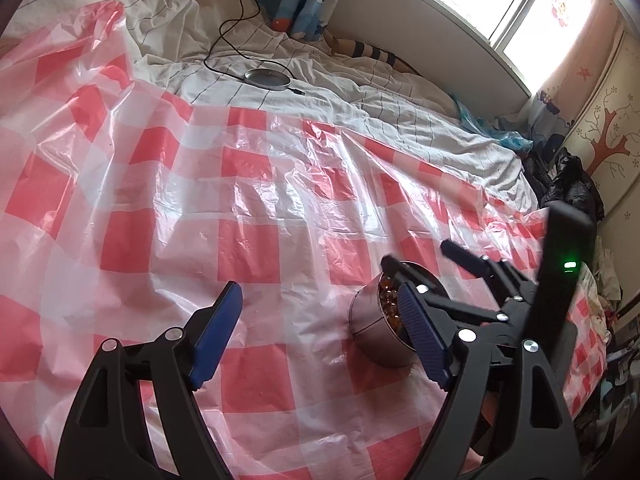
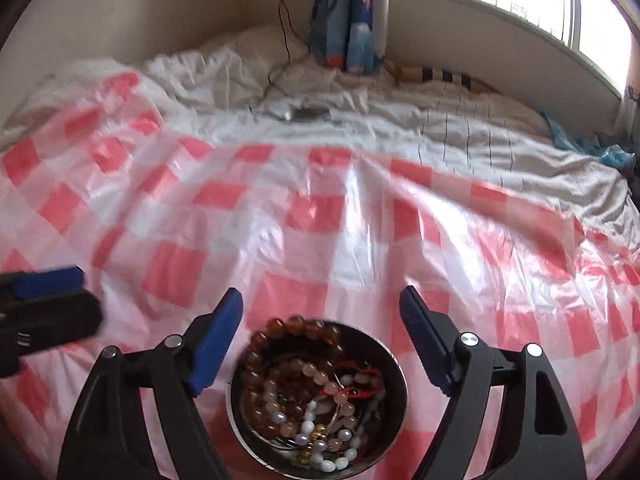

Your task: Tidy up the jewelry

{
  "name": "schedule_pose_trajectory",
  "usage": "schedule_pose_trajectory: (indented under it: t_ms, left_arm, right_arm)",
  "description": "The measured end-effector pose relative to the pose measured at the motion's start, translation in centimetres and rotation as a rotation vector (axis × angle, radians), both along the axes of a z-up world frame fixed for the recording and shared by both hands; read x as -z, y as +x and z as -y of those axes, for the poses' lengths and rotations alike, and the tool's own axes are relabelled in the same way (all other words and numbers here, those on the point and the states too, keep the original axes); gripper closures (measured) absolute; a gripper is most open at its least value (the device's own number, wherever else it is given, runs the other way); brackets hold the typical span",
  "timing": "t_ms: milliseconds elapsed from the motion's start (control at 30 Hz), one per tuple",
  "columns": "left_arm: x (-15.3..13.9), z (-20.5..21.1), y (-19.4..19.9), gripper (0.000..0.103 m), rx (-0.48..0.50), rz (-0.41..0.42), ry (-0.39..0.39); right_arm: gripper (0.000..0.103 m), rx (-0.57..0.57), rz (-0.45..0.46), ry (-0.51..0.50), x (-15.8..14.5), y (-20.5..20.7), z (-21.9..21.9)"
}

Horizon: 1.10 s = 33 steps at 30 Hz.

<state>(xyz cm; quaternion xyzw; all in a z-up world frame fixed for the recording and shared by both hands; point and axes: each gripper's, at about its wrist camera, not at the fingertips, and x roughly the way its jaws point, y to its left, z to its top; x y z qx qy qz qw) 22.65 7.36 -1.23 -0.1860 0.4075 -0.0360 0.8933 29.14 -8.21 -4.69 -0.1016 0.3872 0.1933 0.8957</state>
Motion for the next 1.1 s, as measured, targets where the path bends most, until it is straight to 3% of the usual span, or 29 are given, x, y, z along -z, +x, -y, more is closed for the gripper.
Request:
schedule_pose_trajectory:
  t_ms: [167, 300, 400, 533, 633, 800, 1100]
  left_arm:
    - [-0.5, 0.2, -0.2, 0.025, 0.011, 0.01, 0.001]
    - [-0.7, 1.0, -1.0, 0.024, 0.025, 0.008, 0.041]
    - [-0.9, 2.1, -2.1, 0.02, 0.03, 0.014, 0.089]
    - [-1.2, 4.2, -4.2, 0.014, 0.029, 0.035, 0.174]
    - [-1.4, 5.9, -6.3, 0.008, 0.023, 0.059, 0.23]
    - [-1.4, 7.6, -9.1, 0.008, 0.016, 0.071, 0.281]
    - [-1.4, 7.4, -13.2, 0.008, -0.051, 0.074, 0.347]
  right_arm:
    - [0.026, 0.046, -0.03, -0.102, 0.9, -0.5, 1.6]
    - [0.026, 0.091, -0.025, 0.05, -1.0, -2.4, 4.9]
    - [0.022, 0.106, -0.03, 0.241, -2.7, -5.1, 8.1]
    - [0.021, 0.129, -0.013, 0.321, -3.7, -10.2, 11.0]
    - [0.013, 0.153, 0.018, 0.301, -4.2, -13.7, 12.2]
    - [0.011, 0.17, 0.051, 0.212, -4.1, -18.1, 12.2]
    - [0.008, 0.142, 0.036, 0.178, -4.1, -19.3, 9.8]
